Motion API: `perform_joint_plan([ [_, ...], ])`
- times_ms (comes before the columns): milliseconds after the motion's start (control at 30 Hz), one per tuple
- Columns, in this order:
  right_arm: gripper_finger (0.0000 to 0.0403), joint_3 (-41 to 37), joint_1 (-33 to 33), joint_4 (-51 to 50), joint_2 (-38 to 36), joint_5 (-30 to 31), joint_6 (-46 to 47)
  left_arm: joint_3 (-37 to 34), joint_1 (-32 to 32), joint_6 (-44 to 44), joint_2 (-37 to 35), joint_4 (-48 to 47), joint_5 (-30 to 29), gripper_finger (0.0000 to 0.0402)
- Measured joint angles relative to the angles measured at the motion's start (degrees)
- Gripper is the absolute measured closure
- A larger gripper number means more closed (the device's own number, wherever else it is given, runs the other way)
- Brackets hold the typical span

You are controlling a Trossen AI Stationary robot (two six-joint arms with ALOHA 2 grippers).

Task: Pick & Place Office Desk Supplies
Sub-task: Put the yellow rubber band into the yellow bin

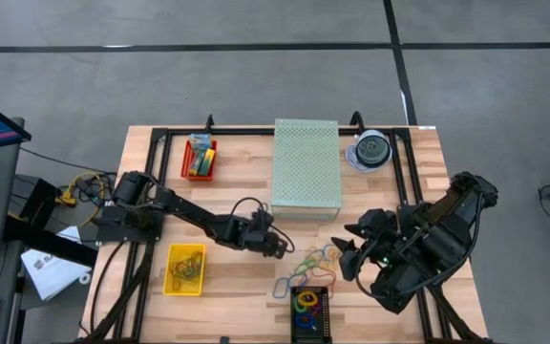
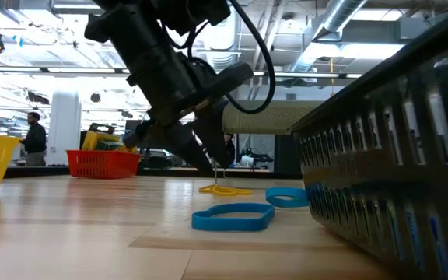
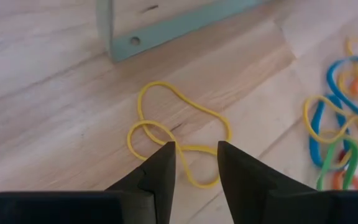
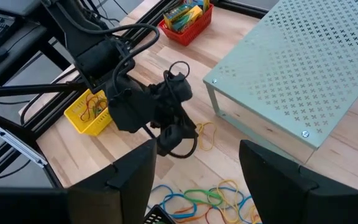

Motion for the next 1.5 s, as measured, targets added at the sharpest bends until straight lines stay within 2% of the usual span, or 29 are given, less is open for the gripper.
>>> perform_joint_plan([
  [300, 0.0176, 0.0, 0.0, 0.0, 0.0, 0.1, 0.0, -0.2, 0.0, -4.8, 2.1, -0.4, 0.9, 0.0288],
  [600, 0.0176, 0.0, 0.1, 0.2, 0.0, 0.2, 0.3, 0.0, -0.1, -4.7, 4.9, 2.4, 2.1, 0.0292],
  [700, 0.0176, 0.0, 0.1, 0.2, 0.0, 0.1, 0.4, 0.0, 0.0, -4.7, 5.0, 2.3, 2.0, 0.0316],
  [833, 0.0176, 0.0, 0.1, 0.4, 0.0, 0.1, 0.5, -0.1, 0.1, -3.7, 5.1, 3.4, 4.1, 0.0386],
  [967, 0.0176, 0.0, 0.1, 0.5, 0.0, 0.1, 0.5, -0.4, -0.5, -3.3, 4.3, 4.1, 5.6, 0.0398],
  [1100, 0.0176, 0.0, 0.4, 0.6, 0.0, 0.2, 0.5, -1.9, -2.6, -3.3, 0.6, 3.7, 10.2, 0.04],
  [1167, 0.0176, 0.0, 0.4, 0.6, 0.0, 0.2, 0.5, -2.6, -4.2, -3.3, -2.5, 4.0, 10.6, 0.0401],
  [1267, 0.0176, 0.0, 0.4, 0.6, 0.0, 0.2, 0.5, -3.5, -6.1, -3.1, -7.2, 4.0, 9.4, 0.0401],
  [1500, 0.0176, 0.0, 0.4, 0.5, 0.0, 0.4, 0.2, -3.8, -11.9, 0.6, -19.0, -4.9, 9.0, 0.0401],
])
